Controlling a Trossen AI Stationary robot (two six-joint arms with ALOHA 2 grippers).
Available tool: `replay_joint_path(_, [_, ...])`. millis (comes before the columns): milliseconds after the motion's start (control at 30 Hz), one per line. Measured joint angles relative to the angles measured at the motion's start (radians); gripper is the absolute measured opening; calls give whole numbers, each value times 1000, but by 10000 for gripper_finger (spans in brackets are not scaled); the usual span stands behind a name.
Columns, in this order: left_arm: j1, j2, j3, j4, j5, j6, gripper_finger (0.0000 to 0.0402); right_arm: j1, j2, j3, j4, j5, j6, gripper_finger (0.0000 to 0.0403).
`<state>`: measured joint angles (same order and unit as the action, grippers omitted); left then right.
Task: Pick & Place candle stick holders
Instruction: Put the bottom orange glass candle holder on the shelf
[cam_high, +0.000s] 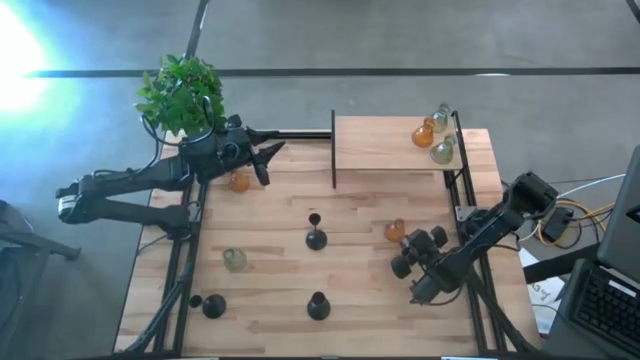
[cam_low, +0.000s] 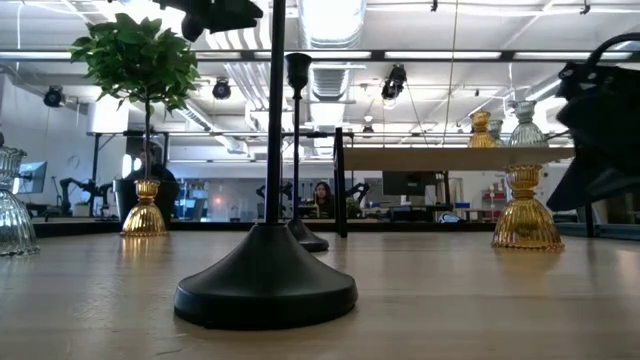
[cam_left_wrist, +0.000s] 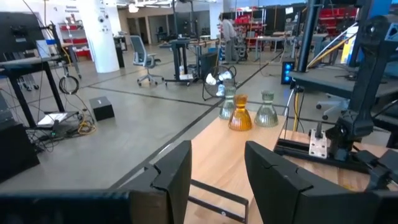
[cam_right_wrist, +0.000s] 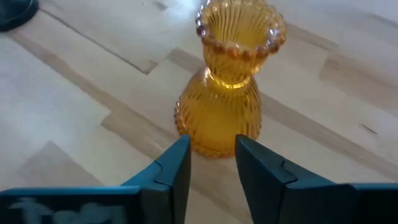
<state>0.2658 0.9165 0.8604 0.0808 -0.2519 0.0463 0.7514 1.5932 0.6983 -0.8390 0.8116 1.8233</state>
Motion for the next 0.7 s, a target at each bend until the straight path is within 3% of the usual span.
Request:
replay_joint_path(367, [1,0,0,-1,0,9,154,-44,-6,0,12,35,-51,212])
replay_joint_path(700, [1,0,0,-1,0,29,154,-96,40,0,40,56,-76,225])
